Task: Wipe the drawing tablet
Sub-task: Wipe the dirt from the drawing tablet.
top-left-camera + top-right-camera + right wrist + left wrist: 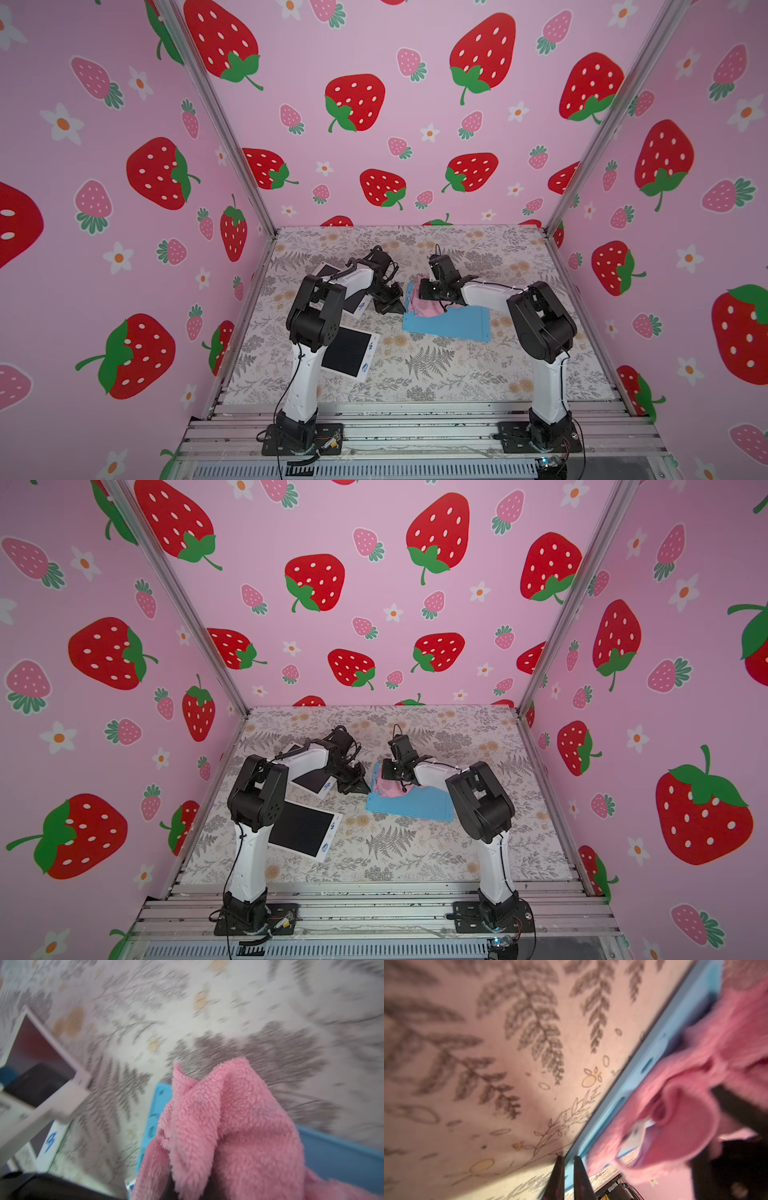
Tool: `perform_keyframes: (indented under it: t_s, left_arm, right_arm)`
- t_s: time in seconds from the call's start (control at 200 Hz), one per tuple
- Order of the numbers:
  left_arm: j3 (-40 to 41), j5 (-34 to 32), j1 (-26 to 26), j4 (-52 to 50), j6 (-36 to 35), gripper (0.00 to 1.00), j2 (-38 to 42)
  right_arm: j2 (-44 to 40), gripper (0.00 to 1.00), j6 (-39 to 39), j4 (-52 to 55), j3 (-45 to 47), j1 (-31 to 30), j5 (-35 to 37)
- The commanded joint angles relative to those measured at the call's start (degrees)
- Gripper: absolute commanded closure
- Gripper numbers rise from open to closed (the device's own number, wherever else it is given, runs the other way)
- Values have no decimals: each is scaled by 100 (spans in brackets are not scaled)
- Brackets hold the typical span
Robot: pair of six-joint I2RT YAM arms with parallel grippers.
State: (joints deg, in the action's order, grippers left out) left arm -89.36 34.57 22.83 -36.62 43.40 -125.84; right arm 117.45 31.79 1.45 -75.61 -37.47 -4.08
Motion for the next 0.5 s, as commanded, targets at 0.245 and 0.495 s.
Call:
perform_keyframes:
  t_s: [0.245,0.495]
  left_arm:
    - [235,-958,70,-204,98,88,-538]
    - [147,-969,90,-232,90,88,-560]
  right_arm:
    - [-786,100,-182,-136,1107,439,48]
    - [-719,100,-336,-75,812,-726,-226]
